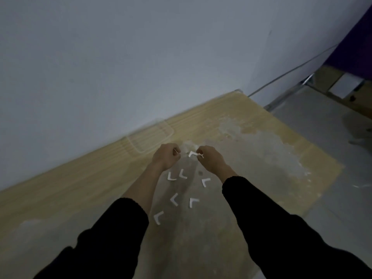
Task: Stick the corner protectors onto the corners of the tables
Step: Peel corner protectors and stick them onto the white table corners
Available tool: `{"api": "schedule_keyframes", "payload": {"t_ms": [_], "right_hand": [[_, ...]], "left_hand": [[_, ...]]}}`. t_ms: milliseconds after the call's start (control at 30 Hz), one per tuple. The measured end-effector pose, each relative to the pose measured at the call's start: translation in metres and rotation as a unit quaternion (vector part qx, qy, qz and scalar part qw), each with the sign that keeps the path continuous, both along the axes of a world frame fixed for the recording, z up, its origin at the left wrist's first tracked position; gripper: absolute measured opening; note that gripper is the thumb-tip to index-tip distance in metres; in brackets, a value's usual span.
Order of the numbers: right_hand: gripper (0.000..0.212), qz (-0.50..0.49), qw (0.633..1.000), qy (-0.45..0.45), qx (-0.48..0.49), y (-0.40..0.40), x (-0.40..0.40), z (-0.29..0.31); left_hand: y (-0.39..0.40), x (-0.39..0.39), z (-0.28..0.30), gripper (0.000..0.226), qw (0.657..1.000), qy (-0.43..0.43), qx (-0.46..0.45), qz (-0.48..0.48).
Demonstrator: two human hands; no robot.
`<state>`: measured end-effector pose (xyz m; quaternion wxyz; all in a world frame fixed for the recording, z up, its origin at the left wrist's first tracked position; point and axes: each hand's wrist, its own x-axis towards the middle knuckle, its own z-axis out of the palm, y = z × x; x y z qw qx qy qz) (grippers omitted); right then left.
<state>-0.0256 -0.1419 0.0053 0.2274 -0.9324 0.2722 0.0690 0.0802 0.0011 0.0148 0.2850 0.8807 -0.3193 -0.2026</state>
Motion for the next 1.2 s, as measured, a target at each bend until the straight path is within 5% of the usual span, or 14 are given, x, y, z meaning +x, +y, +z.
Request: {"api": "schedule_keyframes", "payload": {"t_ms": [400,533,833,1000,1200], "right_hand": [[0.029,0.038,0.997,-0.017,0.06,-0.082,0.038,-0.043],[0.029,0.046,0.997,-0.02,0.066,-0.096,0.04,-0.048],[0.028,0.037,0.993,-0.048,0.097,-0.101,0.04,-0.046],[0.026,0.026,0.978,-0.114,0.171,-0.093,0.044,-0.033],[0.027,0.007,0.944,-0.185,0.271,-0.07,0.044,-0.015]], "left_hand": [[-0.082,0.013,-0.069,0.034,0.996,-0.058,0.064,-0.019],[-0.088,0.011,-0.08,0.024,0.999,-0.035,0.025,0.004],[-0.096,0.004,-0.073,0.016,0.989,-0.14,0.057,-0.011],[-0.09,-0.004,-0.059,0.009,0.985,-0.088,-0.082,0.122],[-0.086,-0.009,-0.035,0.01,0.9,0.128,-0.268,0.318]]}}
